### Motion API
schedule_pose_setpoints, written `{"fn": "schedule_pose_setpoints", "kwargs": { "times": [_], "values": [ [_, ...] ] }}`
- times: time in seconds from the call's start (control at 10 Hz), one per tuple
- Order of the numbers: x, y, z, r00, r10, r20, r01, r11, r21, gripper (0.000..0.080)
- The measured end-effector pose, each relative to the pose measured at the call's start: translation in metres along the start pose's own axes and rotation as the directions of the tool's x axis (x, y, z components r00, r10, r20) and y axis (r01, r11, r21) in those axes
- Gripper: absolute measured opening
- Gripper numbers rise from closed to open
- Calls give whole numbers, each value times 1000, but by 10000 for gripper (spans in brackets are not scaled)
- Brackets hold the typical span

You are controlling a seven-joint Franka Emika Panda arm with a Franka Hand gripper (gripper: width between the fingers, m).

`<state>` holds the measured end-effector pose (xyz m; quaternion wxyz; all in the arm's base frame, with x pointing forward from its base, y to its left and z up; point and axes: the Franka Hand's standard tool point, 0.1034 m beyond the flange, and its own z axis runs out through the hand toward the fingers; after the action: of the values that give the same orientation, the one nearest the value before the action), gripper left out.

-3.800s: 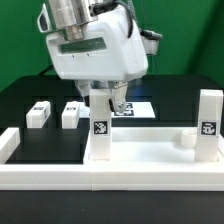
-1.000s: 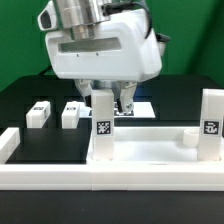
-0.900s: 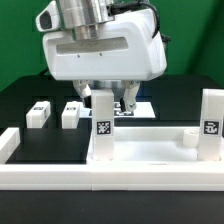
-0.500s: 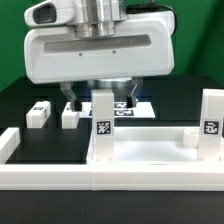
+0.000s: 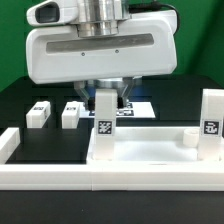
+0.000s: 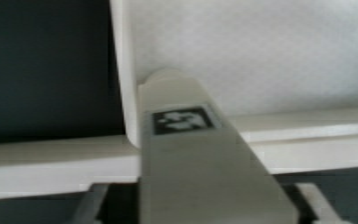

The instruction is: Assemble desk

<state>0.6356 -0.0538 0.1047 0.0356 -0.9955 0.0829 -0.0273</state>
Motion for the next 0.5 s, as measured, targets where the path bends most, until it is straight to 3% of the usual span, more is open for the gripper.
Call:
{"fn": "schedule_pose_setpoints", "kwargs": {
  "times": [0.3, 0.5],
  "values": [
    [2, 0, -1, 951, 309, -14, -309, 951, -2, 296],
    [0, -1, -2, 795, 607, -6, -607, 794, -8, 296]
  ]
}}
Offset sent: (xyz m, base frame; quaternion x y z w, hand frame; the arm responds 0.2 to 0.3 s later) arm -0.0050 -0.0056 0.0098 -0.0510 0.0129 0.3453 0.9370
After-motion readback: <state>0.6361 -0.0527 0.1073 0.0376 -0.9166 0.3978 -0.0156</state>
